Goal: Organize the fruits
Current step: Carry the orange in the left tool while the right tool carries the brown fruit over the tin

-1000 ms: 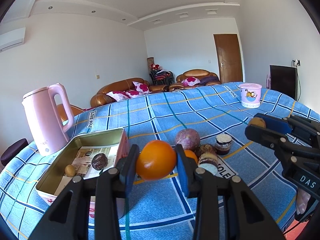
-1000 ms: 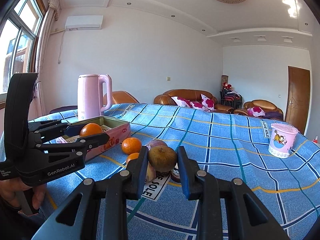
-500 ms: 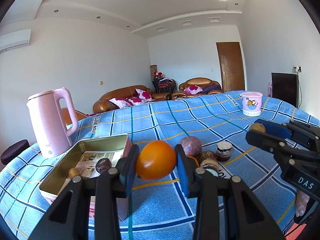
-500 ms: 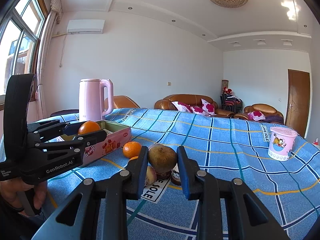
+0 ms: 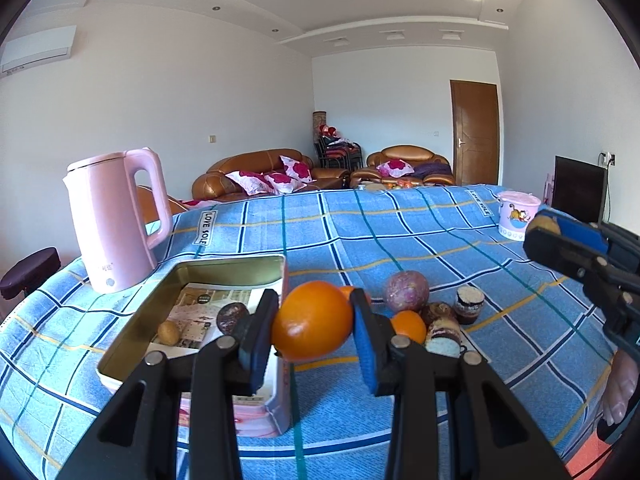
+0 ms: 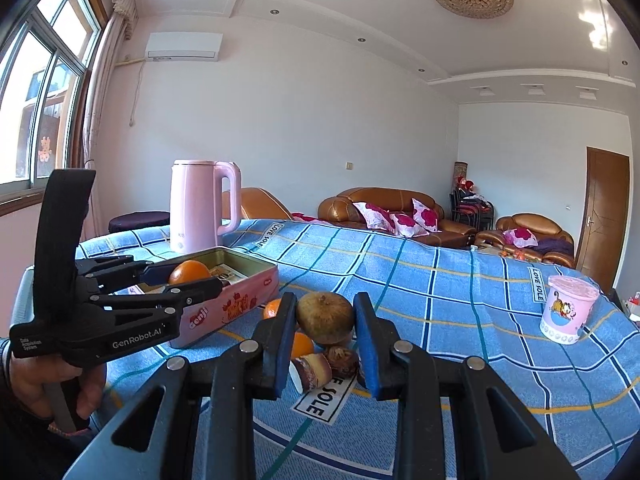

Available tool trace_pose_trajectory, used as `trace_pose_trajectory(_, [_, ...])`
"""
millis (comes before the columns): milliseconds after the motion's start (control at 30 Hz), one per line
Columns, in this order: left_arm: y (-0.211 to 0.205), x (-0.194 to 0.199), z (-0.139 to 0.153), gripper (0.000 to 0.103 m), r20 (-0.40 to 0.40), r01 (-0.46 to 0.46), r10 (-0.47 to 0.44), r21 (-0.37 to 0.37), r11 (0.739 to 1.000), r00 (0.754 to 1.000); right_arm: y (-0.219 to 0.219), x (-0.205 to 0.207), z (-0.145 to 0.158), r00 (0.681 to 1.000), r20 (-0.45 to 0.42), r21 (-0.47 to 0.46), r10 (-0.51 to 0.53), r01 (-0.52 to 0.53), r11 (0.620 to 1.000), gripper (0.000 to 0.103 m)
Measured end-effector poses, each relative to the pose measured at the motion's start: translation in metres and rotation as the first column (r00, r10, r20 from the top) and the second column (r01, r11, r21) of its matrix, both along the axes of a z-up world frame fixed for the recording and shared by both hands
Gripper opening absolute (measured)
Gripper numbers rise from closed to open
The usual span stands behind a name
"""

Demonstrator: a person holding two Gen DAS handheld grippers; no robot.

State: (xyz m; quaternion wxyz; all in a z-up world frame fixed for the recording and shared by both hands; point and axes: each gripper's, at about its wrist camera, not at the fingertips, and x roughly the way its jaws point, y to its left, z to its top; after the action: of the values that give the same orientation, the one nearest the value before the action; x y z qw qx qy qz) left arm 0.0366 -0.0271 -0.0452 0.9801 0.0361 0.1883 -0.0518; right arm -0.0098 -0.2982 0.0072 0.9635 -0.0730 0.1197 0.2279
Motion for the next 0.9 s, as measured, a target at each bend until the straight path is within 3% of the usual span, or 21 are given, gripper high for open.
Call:
trace_pose_trajectory(467, [0.077,0.027,0.019,0.038,-0.073,-0.152,0.150,-0.022,0.988,0.986,0.062,0.040,0.055,0.987,-0.034,-0.028,0.157,-0.158,0.987,0.031])
trace_pose_trajectory(633, [0.105,0.043,0.021,0.038,-0.099,-0.202,0.199,-0.023,0.979,0.975,0.091,0.055,0.057,0.979,-0.054,-0.054,0.196,-0.199,0.979,0.031])
trace_pose_trajectory(900, [0.124,0.072,0.011,0.038,-0.173,-0.205,0.201,-0.007,0.979,0.964,0.133,0.084,0.039,0.964,-0.122,-0.080,0.236,-0.247,0.966,0.031])
